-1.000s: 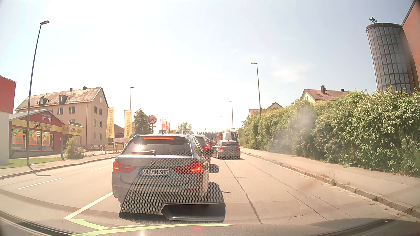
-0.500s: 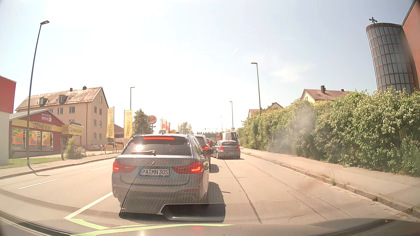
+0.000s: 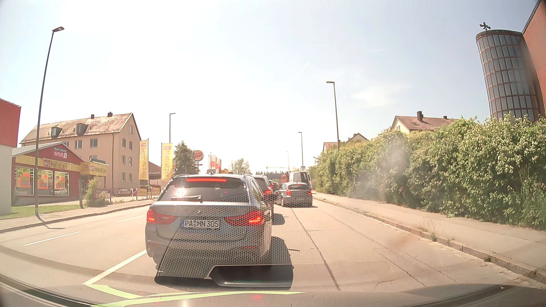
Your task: Follow the waypoints while adhering to traffic rules and regulations
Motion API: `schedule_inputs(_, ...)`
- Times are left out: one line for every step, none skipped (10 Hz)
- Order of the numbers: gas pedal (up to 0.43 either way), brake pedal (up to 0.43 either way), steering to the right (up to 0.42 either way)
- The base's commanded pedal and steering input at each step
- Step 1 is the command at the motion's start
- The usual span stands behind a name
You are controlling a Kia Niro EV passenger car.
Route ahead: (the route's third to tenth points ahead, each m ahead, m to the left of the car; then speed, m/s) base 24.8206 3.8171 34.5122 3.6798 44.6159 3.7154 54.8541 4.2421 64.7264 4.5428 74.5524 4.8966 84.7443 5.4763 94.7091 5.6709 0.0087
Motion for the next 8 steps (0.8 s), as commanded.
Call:
schedule_inputs(0.0,0.36,-0.009)
schedule_inputs(0.0,0.36,-0.009)
schedule_inputs(0.0,0.36,-0.009)
schedule_inputs(0.0,0.36,-0.009)
schedule_inputs(0.0,0.36,-0.009)
schedule_inputs(0.0,0.36,-0.009)
schedule_inputs(0.0,0.36,-0.009)
schedule_inputs(0.0,0.36,-0.009)
